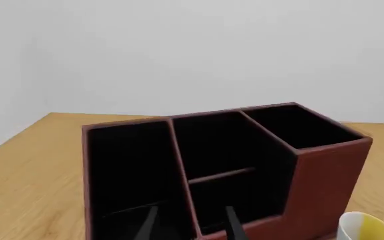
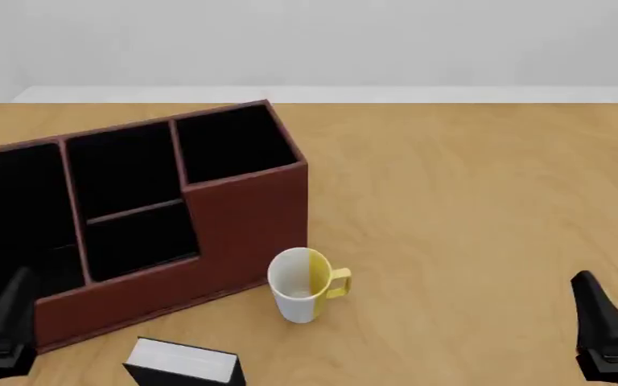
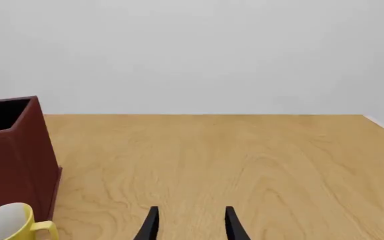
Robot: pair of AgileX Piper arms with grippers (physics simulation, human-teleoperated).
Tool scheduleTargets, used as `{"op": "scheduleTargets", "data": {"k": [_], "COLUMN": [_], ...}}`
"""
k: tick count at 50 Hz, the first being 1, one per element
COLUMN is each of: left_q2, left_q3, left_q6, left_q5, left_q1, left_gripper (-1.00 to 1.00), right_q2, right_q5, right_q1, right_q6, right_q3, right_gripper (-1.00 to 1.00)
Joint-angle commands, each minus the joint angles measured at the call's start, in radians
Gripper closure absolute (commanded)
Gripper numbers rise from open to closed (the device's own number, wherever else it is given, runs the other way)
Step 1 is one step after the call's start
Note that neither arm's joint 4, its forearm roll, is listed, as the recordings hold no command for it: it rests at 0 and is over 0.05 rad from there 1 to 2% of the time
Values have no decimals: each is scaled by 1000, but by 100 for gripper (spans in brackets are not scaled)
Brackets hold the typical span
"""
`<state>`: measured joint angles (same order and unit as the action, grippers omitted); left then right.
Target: Pick up the book and place it in the front compartment of the caddy.
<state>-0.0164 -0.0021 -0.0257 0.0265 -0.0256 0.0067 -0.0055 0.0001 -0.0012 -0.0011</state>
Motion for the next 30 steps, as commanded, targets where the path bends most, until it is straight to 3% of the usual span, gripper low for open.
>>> {"op": "scheduleTargets", "data": {"k": [1,20,30], "left_q2": [6,6,16], "left_q3": [-2,-8,-136], "left_q6": [19,23,35], "left_q5": [-21,-23,-99], "left_q1": [25,35,106], "left_gripper": [-100,-100,-100], "right_q2": [-3,-6,-6], "right_q5": [5,8,13], "right_q1": [3,9,14], "right_q6": [-2,-4,-1], "right_q3": [-1,-7,-13], "right_gripper": [-100,-100,-100]}}
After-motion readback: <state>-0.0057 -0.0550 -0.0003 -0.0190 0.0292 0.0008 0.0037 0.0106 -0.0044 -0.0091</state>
